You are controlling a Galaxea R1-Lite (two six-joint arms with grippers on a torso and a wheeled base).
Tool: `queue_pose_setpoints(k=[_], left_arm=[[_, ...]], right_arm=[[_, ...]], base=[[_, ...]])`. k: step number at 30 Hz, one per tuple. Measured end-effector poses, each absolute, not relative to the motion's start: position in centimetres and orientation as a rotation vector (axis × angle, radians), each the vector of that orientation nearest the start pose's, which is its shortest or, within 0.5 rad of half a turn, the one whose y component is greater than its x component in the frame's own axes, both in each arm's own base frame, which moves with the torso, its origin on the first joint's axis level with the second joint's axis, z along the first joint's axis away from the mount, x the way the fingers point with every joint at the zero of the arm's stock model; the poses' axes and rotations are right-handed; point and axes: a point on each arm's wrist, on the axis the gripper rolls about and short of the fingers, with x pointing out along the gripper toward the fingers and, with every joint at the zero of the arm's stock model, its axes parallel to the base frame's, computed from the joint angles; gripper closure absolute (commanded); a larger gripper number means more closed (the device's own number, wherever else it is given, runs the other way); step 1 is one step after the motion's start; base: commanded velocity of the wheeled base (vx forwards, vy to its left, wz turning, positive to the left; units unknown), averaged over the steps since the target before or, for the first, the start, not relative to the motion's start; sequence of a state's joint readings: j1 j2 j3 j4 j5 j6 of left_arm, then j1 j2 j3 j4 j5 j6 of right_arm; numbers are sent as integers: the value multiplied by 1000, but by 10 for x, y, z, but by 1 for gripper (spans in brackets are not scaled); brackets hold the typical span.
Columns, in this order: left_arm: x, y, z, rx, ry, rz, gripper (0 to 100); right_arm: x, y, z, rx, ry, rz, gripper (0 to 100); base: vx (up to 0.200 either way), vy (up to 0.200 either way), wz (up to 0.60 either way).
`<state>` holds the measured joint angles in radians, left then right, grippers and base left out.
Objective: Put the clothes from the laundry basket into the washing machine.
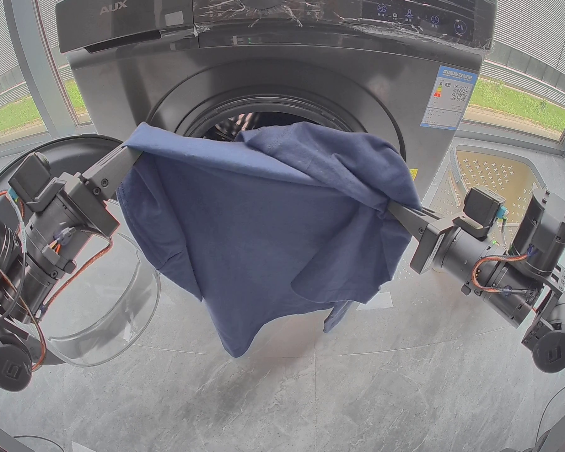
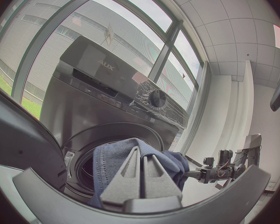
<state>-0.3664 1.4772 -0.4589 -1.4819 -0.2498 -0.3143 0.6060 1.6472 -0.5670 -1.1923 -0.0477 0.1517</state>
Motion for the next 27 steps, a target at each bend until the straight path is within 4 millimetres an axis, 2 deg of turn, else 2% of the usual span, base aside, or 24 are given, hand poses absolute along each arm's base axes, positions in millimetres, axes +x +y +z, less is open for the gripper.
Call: queue_pose_setpoints(k=[6, 15, 27], left_arm=[[203, -86, 237, -328, -379, -684, 100], [200, -99, 237, -339, -367, -743, 100], [191, -117, 235, -342, -350, -827, 100]], right_arm=[[220, 155, 182, 166, -22, 580, 0], [198, 151, 133, 78, 172, 695, 0], [206, 197, 120, 91, 159, 801, 0]], base=[[0, 0, 0], [0, 0, 0], [0, 0, 0]])
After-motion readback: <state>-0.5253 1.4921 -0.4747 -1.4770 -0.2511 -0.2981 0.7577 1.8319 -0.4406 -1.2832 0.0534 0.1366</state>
